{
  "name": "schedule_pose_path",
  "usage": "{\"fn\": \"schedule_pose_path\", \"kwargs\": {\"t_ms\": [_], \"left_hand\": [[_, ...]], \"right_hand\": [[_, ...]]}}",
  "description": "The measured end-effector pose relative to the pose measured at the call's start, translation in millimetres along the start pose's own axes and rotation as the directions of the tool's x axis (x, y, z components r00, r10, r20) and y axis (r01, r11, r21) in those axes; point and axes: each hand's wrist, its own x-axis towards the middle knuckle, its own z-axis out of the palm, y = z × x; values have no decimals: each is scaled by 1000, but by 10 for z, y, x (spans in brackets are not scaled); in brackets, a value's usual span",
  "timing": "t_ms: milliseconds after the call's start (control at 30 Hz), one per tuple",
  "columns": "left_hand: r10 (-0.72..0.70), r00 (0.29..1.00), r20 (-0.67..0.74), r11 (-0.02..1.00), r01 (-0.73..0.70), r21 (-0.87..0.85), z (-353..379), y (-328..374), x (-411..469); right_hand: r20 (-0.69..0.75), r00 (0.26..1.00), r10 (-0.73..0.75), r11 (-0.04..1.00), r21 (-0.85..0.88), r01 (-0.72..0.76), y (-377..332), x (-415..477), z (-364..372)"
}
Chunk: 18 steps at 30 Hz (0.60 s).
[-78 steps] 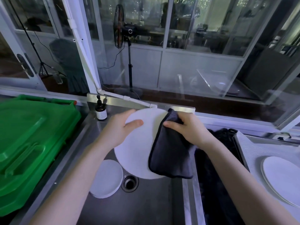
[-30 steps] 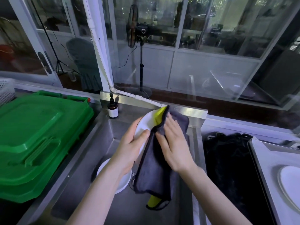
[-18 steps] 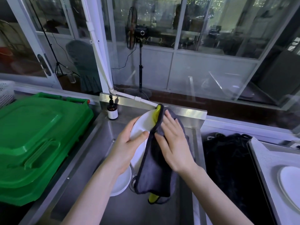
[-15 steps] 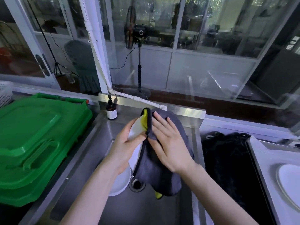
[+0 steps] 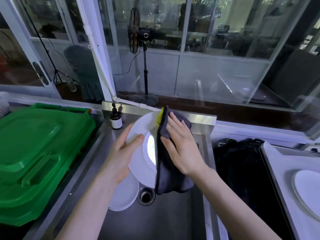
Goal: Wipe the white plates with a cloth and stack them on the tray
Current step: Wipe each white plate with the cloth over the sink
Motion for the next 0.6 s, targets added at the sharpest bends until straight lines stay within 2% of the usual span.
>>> {"fn": "schedule_pose_path", "kwargs": {"t_ms": [67, 167, 233, 267, 400, 533, 600], "left_hand": [[-3, 1000, -30, 999, 2, -45, 11, 8, 10], [-51, 987, -154, 990, 30, -136, -44, 36, 33], [-40, 981, -189, 988, 10, -155, -111, 49, 48], [-27, 980, -199, 987, -6, -163, -133, 53, 50], [-33, 980, -198, 980, -7, -198, -119, 22, 32], [-50, 987, -150, 979, 19, -203, -45, -1, 22], [-54, 985, -165, 981, 22, -192, -36, 0, 38]], "right_hand": [[16, 999, 33, 999, 34, -34, 19, 110, -42], [-53, 986, 159, 964, 226, -143, 97, 33, -98], [-52, 966, 253, 920, 323, -224, 109, -194, -65], [-38, 965, 260, 915, 328, -234, 95, -340, -17], [5, 991, 131, 957, 260, -128, 64, -591, 80], [-26, 936, 352, 871, 375, -317, 171, -265, -83], [-45, 929, 366, 867, 379, -323, 153, -226, -123]]}}
